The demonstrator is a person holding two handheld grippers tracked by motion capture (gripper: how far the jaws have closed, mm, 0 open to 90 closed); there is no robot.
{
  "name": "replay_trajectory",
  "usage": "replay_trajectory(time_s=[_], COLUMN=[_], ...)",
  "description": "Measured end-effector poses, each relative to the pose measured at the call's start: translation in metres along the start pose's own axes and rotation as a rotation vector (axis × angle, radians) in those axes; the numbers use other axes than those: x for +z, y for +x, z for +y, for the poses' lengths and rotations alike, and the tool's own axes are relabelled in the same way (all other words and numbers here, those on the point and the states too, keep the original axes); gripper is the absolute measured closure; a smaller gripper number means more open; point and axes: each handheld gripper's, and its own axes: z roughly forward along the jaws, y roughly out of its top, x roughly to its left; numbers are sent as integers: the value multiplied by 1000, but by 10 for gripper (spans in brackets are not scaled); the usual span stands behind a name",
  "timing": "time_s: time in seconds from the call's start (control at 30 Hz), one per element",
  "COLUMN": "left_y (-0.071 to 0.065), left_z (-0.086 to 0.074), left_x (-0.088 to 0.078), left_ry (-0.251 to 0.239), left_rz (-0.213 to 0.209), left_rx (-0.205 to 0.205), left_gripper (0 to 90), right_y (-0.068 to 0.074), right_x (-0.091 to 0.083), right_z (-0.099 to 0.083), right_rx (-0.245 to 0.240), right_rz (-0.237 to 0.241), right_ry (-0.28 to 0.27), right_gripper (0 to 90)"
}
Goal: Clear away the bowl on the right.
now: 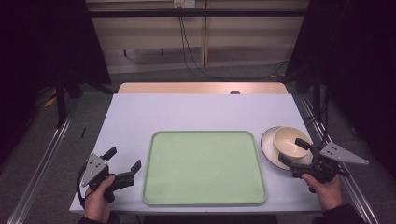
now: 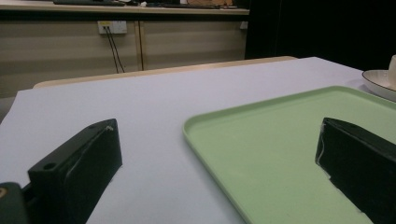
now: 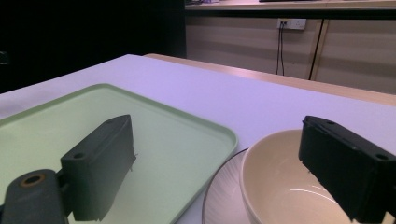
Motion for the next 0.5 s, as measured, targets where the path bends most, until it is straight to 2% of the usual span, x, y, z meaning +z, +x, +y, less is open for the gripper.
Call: replay_trajectory(time_s=[0.2, 0.3, 0.4, 0.47, 0.5], left_y=[0, 1, 1, 1, 0], left_z=[0, 0, 0, 0, 0], left_x=[0, -1, 0, -1, -1], left_ry=[-4, -1, -5, -1, -8], left_rz=[0, 6, -4, 7, 7], left_rx=[-6, -1, -1, 4, -7], left_gripper=[3, 3, 3, 3, 3], right_y=[1, 0, 1, 1, 1], right_x=[1, 1, 2, 3, 3], right_z=[0, 0, 0, -1, -1], right_rx=[-6, -25, -20, -27, -27], right_rz=[6, 9, 9, 11, 15], right_ry=[4, 17, 17, 31, 32], right_gripper=[98, 99, 99, 99, 99])
